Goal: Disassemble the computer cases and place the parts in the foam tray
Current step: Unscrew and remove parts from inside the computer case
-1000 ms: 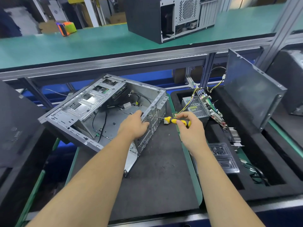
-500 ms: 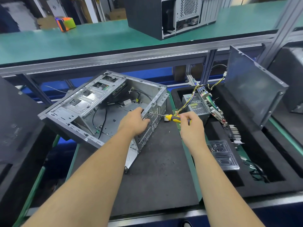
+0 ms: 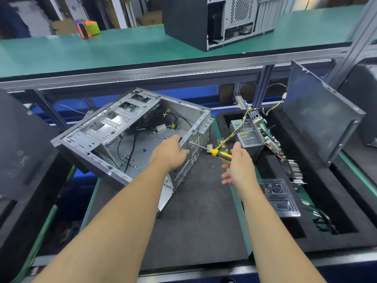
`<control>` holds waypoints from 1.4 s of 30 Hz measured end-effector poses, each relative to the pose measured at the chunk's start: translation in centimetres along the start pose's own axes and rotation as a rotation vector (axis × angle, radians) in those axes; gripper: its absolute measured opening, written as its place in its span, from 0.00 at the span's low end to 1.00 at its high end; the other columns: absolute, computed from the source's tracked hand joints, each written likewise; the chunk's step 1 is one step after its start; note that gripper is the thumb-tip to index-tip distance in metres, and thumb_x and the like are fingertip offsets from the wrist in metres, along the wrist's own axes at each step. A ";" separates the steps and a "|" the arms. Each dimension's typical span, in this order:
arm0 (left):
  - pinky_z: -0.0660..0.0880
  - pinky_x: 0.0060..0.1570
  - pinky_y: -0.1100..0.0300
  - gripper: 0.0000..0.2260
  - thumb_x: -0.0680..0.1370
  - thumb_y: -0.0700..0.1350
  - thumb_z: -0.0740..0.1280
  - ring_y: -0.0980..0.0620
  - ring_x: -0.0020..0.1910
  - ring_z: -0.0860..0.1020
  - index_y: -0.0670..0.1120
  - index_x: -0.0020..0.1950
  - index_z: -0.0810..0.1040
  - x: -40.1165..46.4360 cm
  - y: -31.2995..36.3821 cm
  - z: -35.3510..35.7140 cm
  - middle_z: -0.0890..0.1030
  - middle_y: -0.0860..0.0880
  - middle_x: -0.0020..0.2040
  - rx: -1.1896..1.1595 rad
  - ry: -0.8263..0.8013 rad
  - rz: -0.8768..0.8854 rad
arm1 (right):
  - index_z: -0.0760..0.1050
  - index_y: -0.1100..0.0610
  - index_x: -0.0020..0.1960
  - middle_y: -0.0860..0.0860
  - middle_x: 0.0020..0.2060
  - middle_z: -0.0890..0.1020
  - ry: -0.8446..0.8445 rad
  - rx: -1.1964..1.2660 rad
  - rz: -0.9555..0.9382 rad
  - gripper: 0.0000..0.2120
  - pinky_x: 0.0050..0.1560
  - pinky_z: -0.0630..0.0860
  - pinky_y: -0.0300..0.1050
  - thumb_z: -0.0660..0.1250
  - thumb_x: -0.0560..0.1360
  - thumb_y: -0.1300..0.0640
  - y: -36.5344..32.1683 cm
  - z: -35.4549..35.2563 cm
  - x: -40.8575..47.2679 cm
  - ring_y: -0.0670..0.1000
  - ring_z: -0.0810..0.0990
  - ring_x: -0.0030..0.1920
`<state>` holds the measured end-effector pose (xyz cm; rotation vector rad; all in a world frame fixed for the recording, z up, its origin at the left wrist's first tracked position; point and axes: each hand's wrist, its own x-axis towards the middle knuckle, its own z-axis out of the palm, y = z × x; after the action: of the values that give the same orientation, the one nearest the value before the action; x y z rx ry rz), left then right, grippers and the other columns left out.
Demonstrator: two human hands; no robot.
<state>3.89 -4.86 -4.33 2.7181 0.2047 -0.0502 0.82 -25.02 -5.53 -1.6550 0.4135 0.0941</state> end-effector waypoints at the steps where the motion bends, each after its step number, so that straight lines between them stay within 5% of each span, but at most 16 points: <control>1: 0.69 0.46 0.53 0.15 0.81 0.55 0.65 0.44 0.50 0.75 0.51 0.65 0.72 0.0 0.0 0.0 0.79 0.47 0.56 0.002 0.000 0.000 | 0.72 0.53 0.51 0.56 0.37 0.80 0.004 -0.071 0.012 0.20 0.24 0.73 0.43 0.48 0.83 0.41 0.0 0.0 0.0 0.53 0.74 0.27; 5: 0.70 0.45 0.53 0.14 0.81 0.55 0.65 0.43 0.51 0.77 0.50 0.63 0.72 0.1 0.0 0.1 0.79 0.47 0.55 0.008 -0.006 0.004 | 0.70 0.58 0.39 0.53 0.32 0.74 0.066 -0.255 -0.235 0.19 0.37 0.71 0.50 0.56 0.84 0.49 0.6 -0.5 -0.2 0.57 0.72 0.35; 9: 0.70 0.46 0.53 0.15 0.81 0.55 0.65 0.43 0.52 0.77 0.50 0.64 0.73 0.2 -0.1 0.1 0.79 0.47 0.56 0.016 -0.003 0.002 | 0.77 0.53 0.44 0.46 0.37 0.78 0.103 -0.201 -0.419 0.07 0.36 0.67 0.38 0.64 0.80 0.58 0.4 -0.7 -0.8 0.43 0.74 0.37; 13: 0.70 0.47 0.54 0.16 0.80 0.55 0.66 0.42 0.55 0.78 0.50 0.65 0.73 0.3 -0.2 0.3 0.80 0.47 0.58 0.017 0.001 0.002 | 0.77 0.49 0.46 0.54 0.50 0.79 0.062 -0.054 -0.500 0.12 0.36 0.70 0.27 0.67 0.77 0.67 0.0 -0.7 -1.2 0.36 0.80 0.41; 18: 0.70 0.47 0.54 0.16 0.80 0.55 0.66 0.42 0.56 0.78 0.50 0.66 0.73 0.3 -0.2 0.2 0.80 0.46 0.59 0.006 -0.002 -0.002 | 0.75 0.50 0.53 0.44 0.40 0.83 0.035 0.122 -0.275 0.02 0.30 0.74 0.35 0.64 0.81 0.53 -0.2 0.1 -0.9 0.45 0.78 0.34; 21: 0.69 0.47 0.54 0.16 0.80 0.55 0.66 0.42 0.56 0.78 0.51 0.65 0.73 0.3 -0.1 0.3 0.80 0.47 0.59 -0.004 -0.002 -0.007 | 0.73 0.51 0.47 0.46 0.30 0.78 0.003 0.056 -0.146 0.16 0.27 0.71 0.43 0.55 0.83 0.43 0.0 -0.2 -0.2 0.47 0.73 0.26; 25: 0.69 0.47 0.54 0.16 0.81 0.55 0.66 0.42 0.56 0.78 0.50 0.66 0.73 0.3 -0.1 0.2 0.80 0.46 0.59 0.001 -0.003 -0.009 | 0.71 0.53 0.41 0.50 0.31 0.73 0.037 -0.094 -0.268 0.14 0.39 0.70 0.51 0.58 0.83 0.49 0.3 -0.5 -0.1 0.54 0.70 0.35; 29: 0.69 0.46 0.54 0.15 0.81 0.55 0.66 0.43 0.54 0.77 0.50 0.65 0.73 0.2 -0.1 0.2 0.80 0.47 0.58 0.007 -0.006 -0.007 | 0.74 0.52 0.44 0.47 0.35 0.76 0.059 -0.168 -0.448 0.09 0.33 0.68 0.37 0.61 0.82 0.56 0.2 -0.5 -0.8 0.42 0.72 0.32; 33: 0.68 0.46 0.54 0.15 0.81 0.55 0.65 0.45 0.49 0.74 0.50 0.64 0.73 0.2 0.0 0.1 0.80 0.47 0.58 0.013 -0.005 -0.003 | 0.77 0.51 0.47 0.52 0.47 0.76 0.085 -0.198 -0.584 0.08 0.42 0.68 0.33 0.66 0.79 0.64 0.0 -0.4 -0.8 0.42 0.75 0.44; 36: 0.69 0.46 0.54 0.15 0.81 0.55 0.65 0.45 0.49 0.74 0.49 0.64 0.73 0.1 0.0 0.0 0.80 0.47 0.57 0.014 -0.008 0.000 | 0.76 0.47 0.51 0.53 0.48 0.78 0.058 -0.022 -0.495 0.10 0.34 0.71 0.29 0.66 0.78 0.63 -0.3 -0.3 -0.7 0.50 0.77 0.41; 39: 0.70 0.45 0.53 0.14 0.81 0.55 0.65 0.43 0.51 0.77 0.49 0.63 0.73 0.1 0.0 0.0 0.80 0.46 0.56 0.013 -0.012 0.001 | 0.74 0.48 0.54 0.51 0.48 0.79 0.012 0.132 -0.309 0.04 0.31 0.75 0.36 0.63 0.81 0.55 -0.2 -0.1 -0.2 0.50 0.77 0.37; 42: 0.70 0.47 0.54 0.14 0.81 0.55 0.66 0.42 0.53 0.77 0.50 0.63 0.73 0.1 0.0 0.0 0.81 0.47 0.57 0.007 -0.011 -0.004 | 0.74 0.50 0.47 0.49 0.34 0.77 0.005 0.080 -0.155 0.13 0.26 0.71 0.42 0.55 0.83 0.45 0.3 -0.2 0.4 0.48 0.72 0.28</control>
<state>4.01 -4.86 -4.35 2.7237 0.2067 -0.0670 1.10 -25.29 -5.91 -1.6031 0.2881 -0.0420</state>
